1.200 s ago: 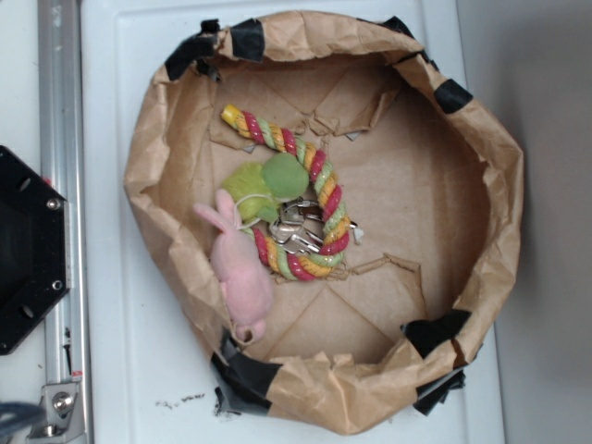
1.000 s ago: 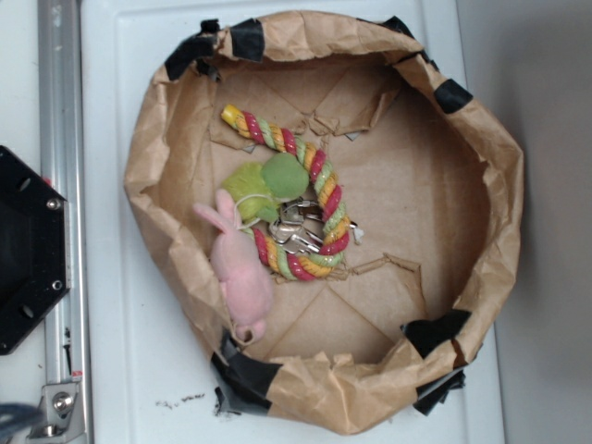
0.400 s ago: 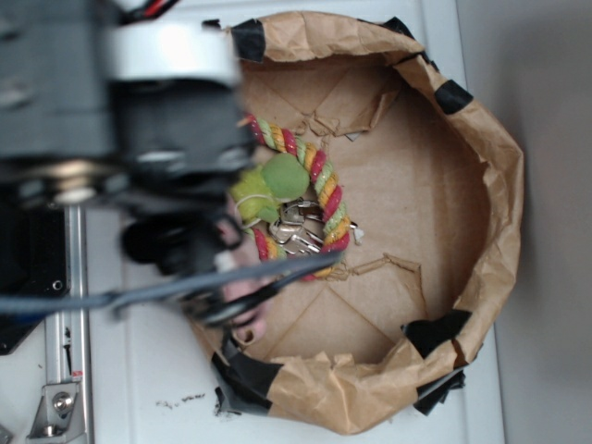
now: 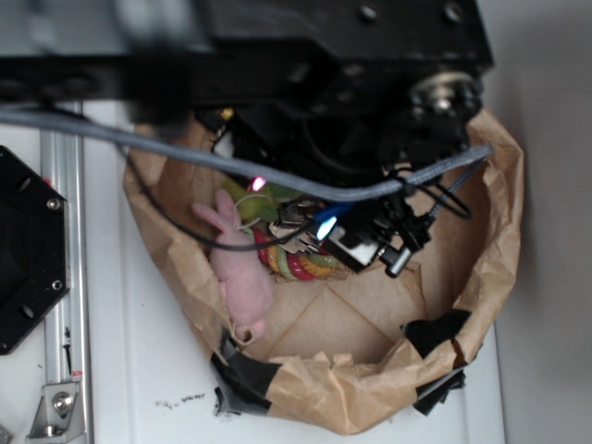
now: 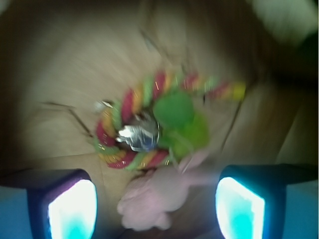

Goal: Grab the pink bunny.

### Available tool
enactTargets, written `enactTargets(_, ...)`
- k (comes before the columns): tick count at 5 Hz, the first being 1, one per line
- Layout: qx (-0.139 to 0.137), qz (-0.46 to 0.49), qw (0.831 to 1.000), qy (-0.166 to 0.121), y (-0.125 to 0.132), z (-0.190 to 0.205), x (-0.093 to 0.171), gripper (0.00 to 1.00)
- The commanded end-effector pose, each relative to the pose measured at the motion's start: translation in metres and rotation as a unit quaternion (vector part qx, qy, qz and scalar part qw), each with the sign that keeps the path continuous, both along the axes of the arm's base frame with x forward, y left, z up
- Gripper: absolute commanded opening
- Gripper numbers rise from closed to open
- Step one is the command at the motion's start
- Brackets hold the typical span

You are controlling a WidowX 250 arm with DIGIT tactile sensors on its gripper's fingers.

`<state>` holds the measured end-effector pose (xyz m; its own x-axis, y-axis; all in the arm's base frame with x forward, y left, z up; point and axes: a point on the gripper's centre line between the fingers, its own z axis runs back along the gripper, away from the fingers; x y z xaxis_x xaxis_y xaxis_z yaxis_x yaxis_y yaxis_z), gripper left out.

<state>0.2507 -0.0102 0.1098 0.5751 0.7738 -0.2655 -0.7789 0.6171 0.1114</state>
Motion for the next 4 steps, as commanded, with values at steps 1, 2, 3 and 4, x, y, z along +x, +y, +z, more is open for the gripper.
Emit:
enactTargets(1, -0.009, 0.023, 1.0, 0.01, -0.02, -0.059, -0.038, 1.0)
enactTargets(2, -0.033, -0.001, 0.999, -0.012, -0.029, -0.079, -0.035, 1.0)
enactTargets(3, -0.085, 0.017, 0.996, 0.032, -0.045, -0.094, -0.04, 0.0)
enactTargets(4, -0.077, 0.039, 0.995, 0.047, -0.046, -0.089, -0.051, 0.0)
